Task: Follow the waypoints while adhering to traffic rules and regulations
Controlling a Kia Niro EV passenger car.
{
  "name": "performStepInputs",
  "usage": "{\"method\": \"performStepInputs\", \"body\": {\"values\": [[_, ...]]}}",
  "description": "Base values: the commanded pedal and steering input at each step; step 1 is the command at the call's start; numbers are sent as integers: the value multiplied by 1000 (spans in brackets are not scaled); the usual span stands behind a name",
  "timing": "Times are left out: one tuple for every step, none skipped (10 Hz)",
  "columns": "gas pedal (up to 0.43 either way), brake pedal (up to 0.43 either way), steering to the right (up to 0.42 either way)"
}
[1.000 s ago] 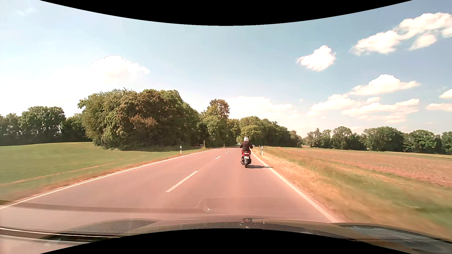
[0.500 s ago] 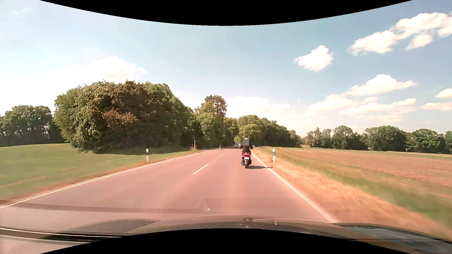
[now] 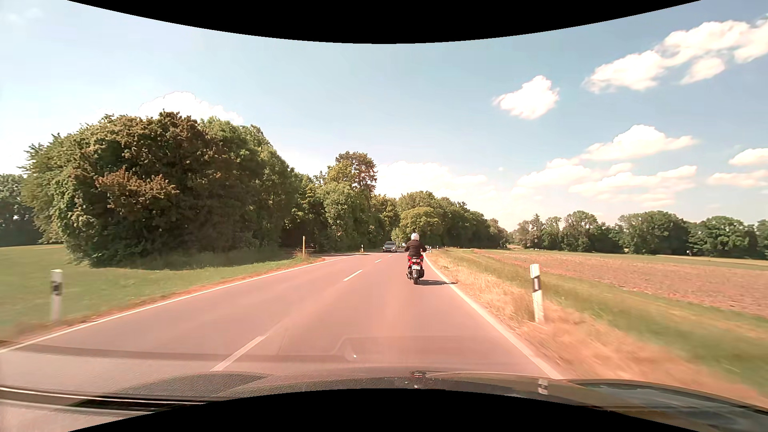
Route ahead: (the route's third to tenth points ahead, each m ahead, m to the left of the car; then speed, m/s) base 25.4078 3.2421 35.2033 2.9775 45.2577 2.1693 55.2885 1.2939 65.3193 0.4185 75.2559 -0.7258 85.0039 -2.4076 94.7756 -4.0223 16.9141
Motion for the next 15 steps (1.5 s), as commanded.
{"method": "performStepInputs", "body": {"values": [[189,6,5],[197,6,4],[197,6,3],[197,6,2],[209,6,1],[209,6,0],[209,6,0],[220,6,0],[220,6,0],[228,6,1],[248,6,4],[248,6,4],[248,6,4],[248,6,6],[248,6,9]]}}
